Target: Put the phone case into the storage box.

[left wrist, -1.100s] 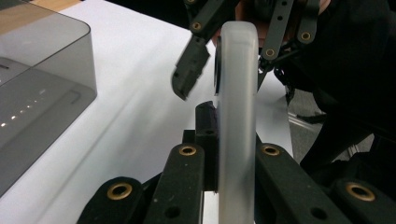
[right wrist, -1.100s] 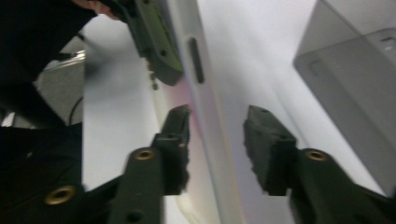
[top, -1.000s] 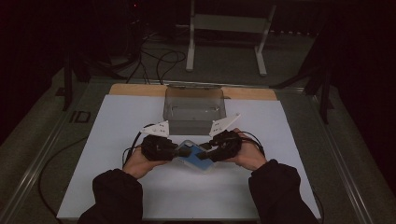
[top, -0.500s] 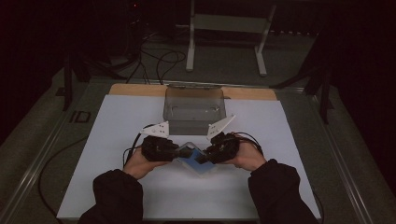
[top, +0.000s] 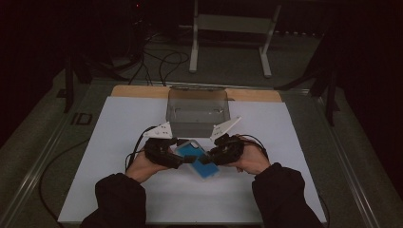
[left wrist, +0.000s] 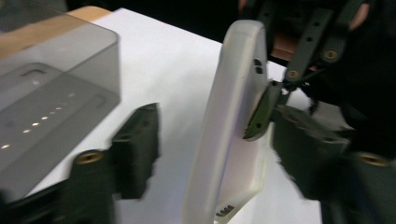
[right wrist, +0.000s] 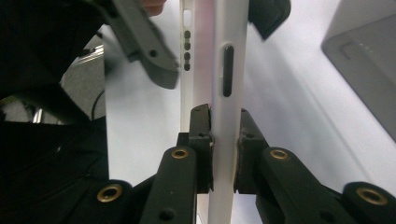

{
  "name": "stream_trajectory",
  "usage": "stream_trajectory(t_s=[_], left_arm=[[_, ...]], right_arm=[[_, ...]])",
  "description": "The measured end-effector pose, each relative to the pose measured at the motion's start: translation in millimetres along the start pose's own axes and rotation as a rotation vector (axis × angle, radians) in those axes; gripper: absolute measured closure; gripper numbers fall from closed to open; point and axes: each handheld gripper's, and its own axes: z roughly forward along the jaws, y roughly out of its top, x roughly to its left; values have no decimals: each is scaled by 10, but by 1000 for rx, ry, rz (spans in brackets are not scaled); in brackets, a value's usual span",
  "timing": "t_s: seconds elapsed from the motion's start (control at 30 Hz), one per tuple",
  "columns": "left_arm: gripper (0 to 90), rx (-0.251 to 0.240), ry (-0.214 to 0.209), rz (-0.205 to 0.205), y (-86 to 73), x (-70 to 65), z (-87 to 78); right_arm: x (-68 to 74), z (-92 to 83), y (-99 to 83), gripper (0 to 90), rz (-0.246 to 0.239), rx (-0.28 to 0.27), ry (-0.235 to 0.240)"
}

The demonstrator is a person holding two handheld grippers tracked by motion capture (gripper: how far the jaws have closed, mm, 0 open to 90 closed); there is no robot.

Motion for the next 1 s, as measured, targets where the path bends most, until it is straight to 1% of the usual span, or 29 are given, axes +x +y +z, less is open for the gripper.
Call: stream_trajectory(t_s=[0.1, 0.17, 0.2, 0.23, 0.3, 0.33, 0.37, 0.4, 0.5, 0.53, 0.57, 0.6, 0.63, 0.67, 0.7, 0.77, 0.83, 0.9, 1.0], left_arm=[[147, -6, 51, 6, 1, -23, -6], [120, -7, 77, 15, 7, -34, -16], [93, -7, 77, 15, 7, -34, -16], [46, -11, 78, 19, 9, -36, -28], [31, -15, 84, 19, 8, -39, -35], [8, -22, 109, 29, 7, -50, -45], [4, -22, 109, 29, 7, -50, -45], [4, -29, 118, 31, 5, -54, -53], [2, -55, 156, 43, -5, -71, -79], [2, -91, 176, 37, -19, -71, -111], [3, -91, 176, 37, -19, -71, -111], [2, -122, 209, 33, -34, -60, -150], [3, -122, 209, 33, -34, -60, -150], [3, -149, 242, 23, -47, -53, -193], [3, -149, 242, 23, -47, -53, -193], [2, -182, 279, 21, -63, -53, -259], [3, -199, 311, 24, -72, -66, -296], [3, -205, 341, 32, -81, -81, -329], [2, -217, 352, 30, -98, -87, -353]], right_arm=[[-4, -6, -1, 813, 14, -7, -2], [-5, -9, -1, 813, 26, -10, -4], [-5, -9, -1, 813, 26, -10, -4], [-1, -14, 3, 813, 42, -12, 1], [0, -13, 4, 813, 41, -14, 1], [8, -12, 7, 813, 42, -12, -6], [8, -12, 7, 813, 42, -12, -6], [12, -12, 8, 813, 49, -12, -1], [8, -12, 9, 813, 62, -10, -8], [10, -15, 9, 813, 65, -9, -9], [10, -17, 9, 813, 66, -9, -13], [10, -19, 10, 813, 73, -9, -15], [10, -19, 10, 813, 73, -9, -15], [9, -25, 9, 813, 79, -13, -14], [7, -29, 9, 813, 80, -14, -18], [6, -34, 9, 813, 84, -17, -18], [6, -41, 11, 813, 92, -25, -20], [9, -39, 13, 813, 97, -26, -18], [9, -39, 16, 813, 99, -29, -25]])
